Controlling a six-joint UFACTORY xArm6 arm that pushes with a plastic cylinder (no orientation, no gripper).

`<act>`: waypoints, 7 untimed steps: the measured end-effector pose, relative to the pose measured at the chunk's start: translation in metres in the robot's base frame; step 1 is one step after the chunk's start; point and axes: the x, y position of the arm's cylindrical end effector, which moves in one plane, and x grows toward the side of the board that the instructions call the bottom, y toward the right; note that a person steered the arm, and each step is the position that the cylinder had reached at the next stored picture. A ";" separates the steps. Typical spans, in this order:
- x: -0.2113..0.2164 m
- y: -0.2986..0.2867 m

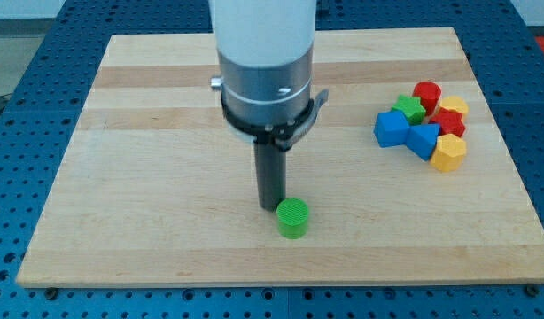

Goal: Slide the green circle towards the bottom right side of the board

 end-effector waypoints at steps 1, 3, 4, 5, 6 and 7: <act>0.002 -0.013; 0.011 -0.017; 0.011 0.000; 0.011 0.054; 0.011 0.107; 0.011 0.152</act>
